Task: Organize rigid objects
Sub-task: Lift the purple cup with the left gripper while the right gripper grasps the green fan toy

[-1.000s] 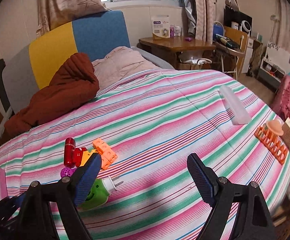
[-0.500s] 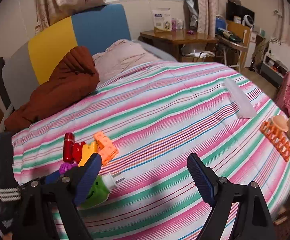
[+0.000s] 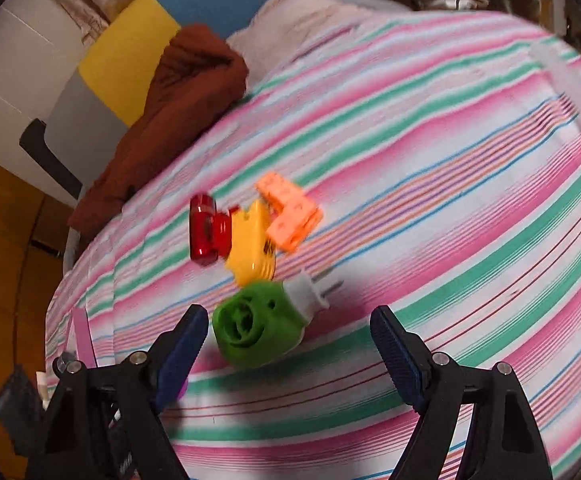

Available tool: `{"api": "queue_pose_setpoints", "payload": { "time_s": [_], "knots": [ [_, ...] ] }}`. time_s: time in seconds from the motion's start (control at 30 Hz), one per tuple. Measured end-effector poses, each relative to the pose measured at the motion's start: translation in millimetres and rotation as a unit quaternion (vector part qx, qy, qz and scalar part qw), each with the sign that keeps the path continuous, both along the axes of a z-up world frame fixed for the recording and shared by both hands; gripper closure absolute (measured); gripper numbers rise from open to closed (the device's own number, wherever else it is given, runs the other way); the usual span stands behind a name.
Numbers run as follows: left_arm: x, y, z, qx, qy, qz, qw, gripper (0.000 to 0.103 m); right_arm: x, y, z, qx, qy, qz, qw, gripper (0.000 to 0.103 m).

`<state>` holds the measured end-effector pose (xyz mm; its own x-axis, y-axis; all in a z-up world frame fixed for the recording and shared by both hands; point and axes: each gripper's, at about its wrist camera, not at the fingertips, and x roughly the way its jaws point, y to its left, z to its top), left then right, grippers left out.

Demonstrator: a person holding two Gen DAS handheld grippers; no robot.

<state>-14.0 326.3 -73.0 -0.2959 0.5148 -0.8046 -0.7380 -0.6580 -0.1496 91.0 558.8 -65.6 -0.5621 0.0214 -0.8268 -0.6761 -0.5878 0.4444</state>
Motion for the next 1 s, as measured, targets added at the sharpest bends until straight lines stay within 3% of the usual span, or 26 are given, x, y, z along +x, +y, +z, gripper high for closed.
{"api": "queue_pose_setpoints", "payload": {
  "time_s": [0.23, 0.67, 0.77, 0.8, 0.93, 1.0],
  "knots": [
    [23, -20, 4, -0.007, 0.024, -0.007, 0.9997, 0.07, -14, -6, -15, -0.024, 0.001, 0.015, 1.0, 0.019],
    [43, -48, 39, 0.0, 0.074, 0.015, 0.9972, 0.07, -36, -21, -25, 0.031, -0.029, 0.042, 0.998, 0.019],
    [46, -56, 48, 0.003, 0.086, 0.018, 0.9962, 0.07, -40, -25, -24, 0.054, -0.036, 0.053, 0.997, 0.023],
    [47, -58, 50, 0.004, 0.088, 0.019, 0.9959, 0.07, -40, -27, -24, 0.056, -0.034, 0.057, 0.996, 0.032],
    [50, -68, 58, 0.01, 0.094, 0.025, 0.9953, 0.07, -45, -33, -24, 0.077, -0.04, 0.074, 0.993, 0.032],
    [49, -74, 61, 0.014, 0.094, 0.029, 0.9951, 0.07, -45, -29, -30, 0.061, -0.042, 0.071, 0.995, 0.032]
  ]
}}
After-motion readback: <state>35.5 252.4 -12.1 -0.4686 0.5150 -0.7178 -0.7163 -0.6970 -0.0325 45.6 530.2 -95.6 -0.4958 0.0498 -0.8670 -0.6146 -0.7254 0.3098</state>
